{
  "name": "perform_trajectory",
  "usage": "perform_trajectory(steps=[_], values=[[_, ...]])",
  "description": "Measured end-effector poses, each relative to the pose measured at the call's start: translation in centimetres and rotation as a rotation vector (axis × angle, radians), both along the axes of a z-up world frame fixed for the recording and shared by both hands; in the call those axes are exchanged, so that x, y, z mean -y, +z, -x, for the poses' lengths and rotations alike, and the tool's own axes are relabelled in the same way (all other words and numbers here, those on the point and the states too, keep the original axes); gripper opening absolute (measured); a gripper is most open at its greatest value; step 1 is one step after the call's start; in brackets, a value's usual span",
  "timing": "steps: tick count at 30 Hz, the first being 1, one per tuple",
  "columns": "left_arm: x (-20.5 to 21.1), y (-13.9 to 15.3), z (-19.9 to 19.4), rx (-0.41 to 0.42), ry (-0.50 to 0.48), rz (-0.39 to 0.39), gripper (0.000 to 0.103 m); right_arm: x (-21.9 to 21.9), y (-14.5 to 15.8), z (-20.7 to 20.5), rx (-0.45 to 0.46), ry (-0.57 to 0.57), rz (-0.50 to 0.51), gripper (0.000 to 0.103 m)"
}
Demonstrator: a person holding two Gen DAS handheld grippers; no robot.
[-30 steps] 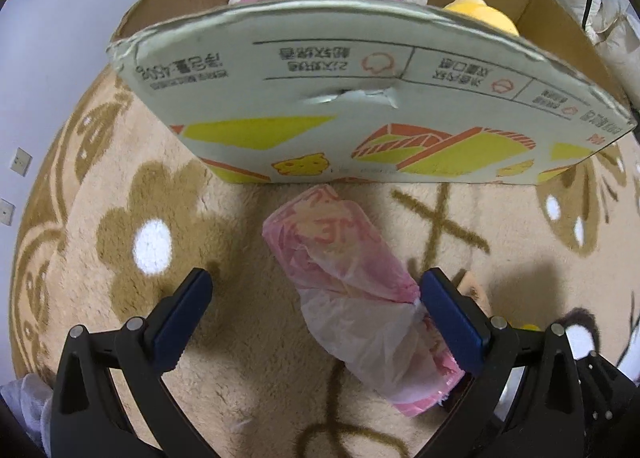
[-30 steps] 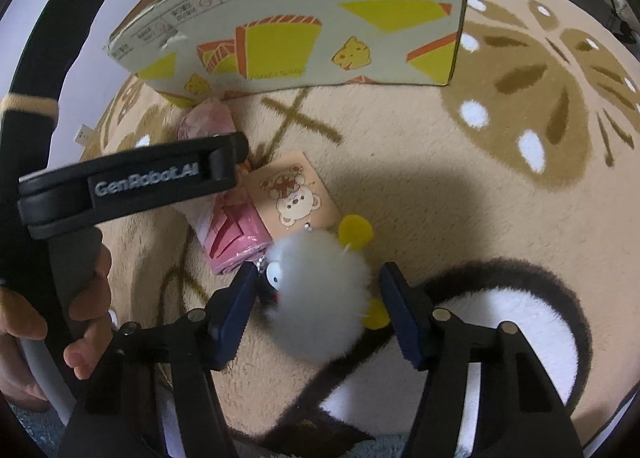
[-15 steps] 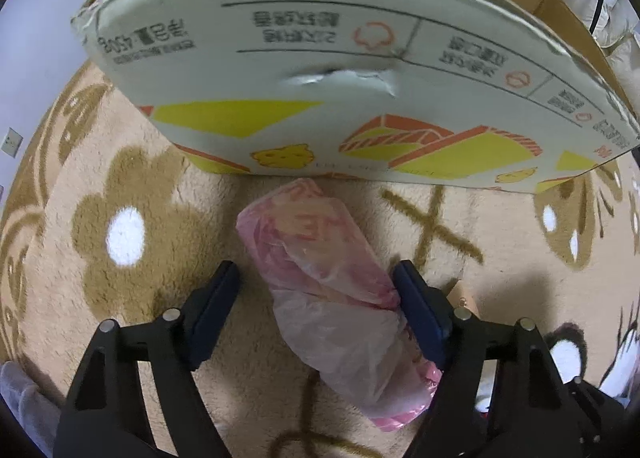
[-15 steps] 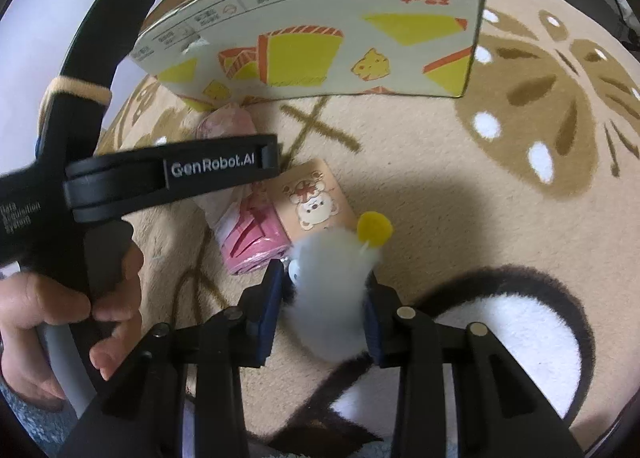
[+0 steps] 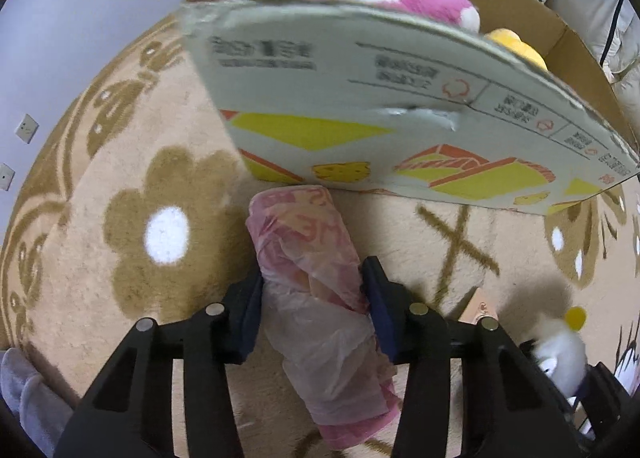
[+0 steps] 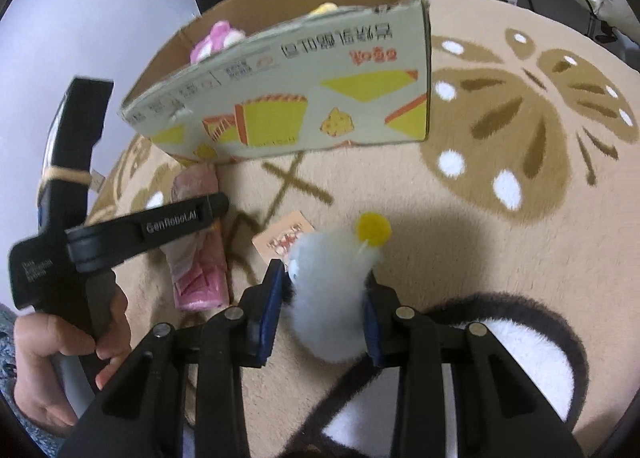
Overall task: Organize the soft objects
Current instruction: 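Lift the pink roll with the left tool while the right tool carries the chick over the box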
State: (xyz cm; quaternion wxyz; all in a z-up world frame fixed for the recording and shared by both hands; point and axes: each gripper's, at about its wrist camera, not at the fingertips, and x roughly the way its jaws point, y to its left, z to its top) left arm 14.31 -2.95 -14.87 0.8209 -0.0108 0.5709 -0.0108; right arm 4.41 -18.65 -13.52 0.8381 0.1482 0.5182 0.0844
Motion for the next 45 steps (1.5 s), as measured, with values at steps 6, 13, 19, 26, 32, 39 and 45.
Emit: perform_trajectory(steps=[6,13,19,26,32,39,45], values=[[-1.0,1.2,1.1,0.037,0.057,0.012,0.039,0.7,1.3,0.4,0.059,0.0,-0.022,0.037],[-2.1,3.1,3.5,0.095,0.066,-0.003,0.034,1.3,2.4,1.0,0.124,-0.004,-0.007,0.037],[-1.5,4.7,4.3,0.133,0.001,0.001,0.018,1.4,2.9,0.8,0.165,-0.021,-0.017,0.037],[-1.0,6.9,5.3,0.185,-0.026,0.029,0.016,1.3,3.4,1.0,0.187,-0.022,-0.027,0.037],[-2.6,8.6,5.7,0.254,0.021,0.003,0.016,1.3,4.0,1.4,0.222,-0.017,-0.031,0.037],[-4.4,11.6,6.2,0.356,0.061,-0.009,0.016,1.7,5.6,1.8,0.315,-0.04,-0.028,0.037],[-4.8,14.5,6.5,0.442,0.054,-0.031,0.016,1.9,7.4,1.9,0.373,-0.035,-0.041,0.037]])
